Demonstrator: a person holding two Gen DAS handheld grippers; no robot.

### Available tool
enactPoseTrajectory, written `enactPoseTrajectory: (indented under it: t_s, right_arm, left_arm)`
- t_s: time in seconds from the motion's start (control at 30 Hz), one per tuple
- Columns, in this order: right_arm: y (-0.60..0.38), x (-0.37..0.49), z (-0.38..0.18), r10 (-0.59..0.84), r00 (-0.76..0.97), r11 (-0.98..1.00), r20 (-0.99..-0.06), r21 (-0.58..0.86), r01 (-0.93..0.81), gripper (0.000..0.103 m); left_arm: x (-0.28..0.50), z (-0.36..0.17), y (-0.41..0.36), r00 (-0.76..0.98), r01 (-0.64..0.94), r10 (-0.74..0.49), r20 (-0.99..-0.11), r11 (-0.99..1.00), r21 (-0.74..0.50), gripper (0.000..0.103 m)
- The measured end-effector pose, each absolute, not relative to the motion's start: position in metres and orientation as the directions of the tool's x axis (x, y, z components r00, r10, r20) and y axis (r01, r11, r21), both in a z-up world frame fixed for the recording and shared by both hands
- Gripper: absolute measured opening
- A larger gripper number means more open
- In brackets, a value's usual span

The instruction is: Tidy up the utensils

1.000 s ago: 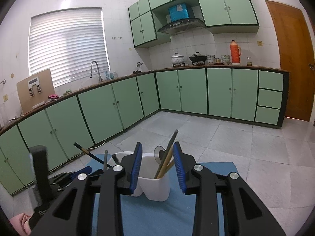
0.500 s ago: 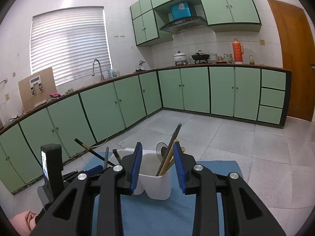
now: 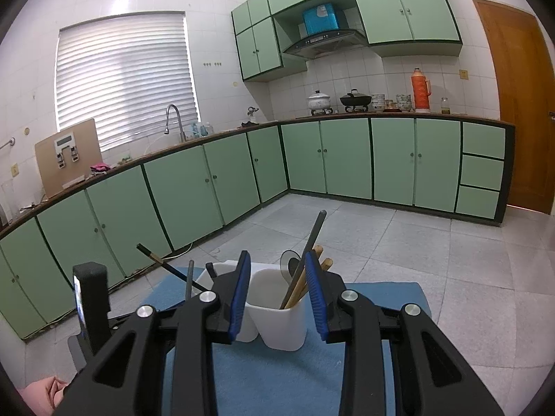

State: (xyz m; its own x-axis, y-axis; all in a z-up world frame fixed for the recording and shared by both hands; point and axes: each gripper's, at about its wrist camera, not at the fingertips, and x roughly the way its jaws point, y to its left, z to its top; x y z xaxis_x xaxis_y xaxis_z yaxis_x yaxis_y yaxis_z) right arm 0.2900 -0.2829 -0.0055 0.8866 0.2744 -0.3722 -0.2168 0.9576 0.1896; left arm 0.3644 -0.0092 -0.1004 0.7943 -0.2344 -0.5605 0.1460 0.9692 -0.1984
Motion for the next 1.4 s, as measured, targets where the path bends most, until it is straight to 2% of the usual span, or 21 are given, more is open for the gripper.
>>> enactPoseTrajectory:
  t_s: [0.4, 0.8, 0.97, 1.13, 1.4]
  right_arm:
    - [-0.284, 0.282, -0.002, 0.279, 0.889, 0.956, -0.363, 0.197, -0.219, 0.032]
    - [-0.291, 0.280, 0.001, 0.281, 0.894, 0.952, -0.349, 0.216, -0.215, 0.032]
    - [-0.292, 0.280, -0.002, 0.281, 0.892, 0.952, -0.353, 0.219, -0.213, 0.032]
    - [-0.294, 0.284, -0.006, 0.277, 0.889, 0.953, -0.365, 0.221, -0.206, 0.032]
    - [-0.292, 0.290, -0.013, 0.275, 0.881, 0.954, -0.385, 0.222, -0.201, 0.032]
  left_arm:
    - [0.325, -0.053, -0.009, 0.869, 0.200, -0.279, -0.410, 0.954, -0.225, 0.005]
    - [0.318, 0.034, -0.020, 0.938, 0.242, -0.278, -0.208, 0.953, -0.184, 0.005]
    - [0.328, 0.055, -0.029, 0.959, 0.223, -0.244, -0.145, 0.964, -0.144, 0.005]
    - [0.345, 0.043, -0.040, 0.963, 0.202, -0.218, -0.158, 0.973, -0.112, 0.005]
    - [0.370, -0.002, -0.036, 0.934, 0.179, -0.211, -0.289, 0.975, -0.133, 0.005]
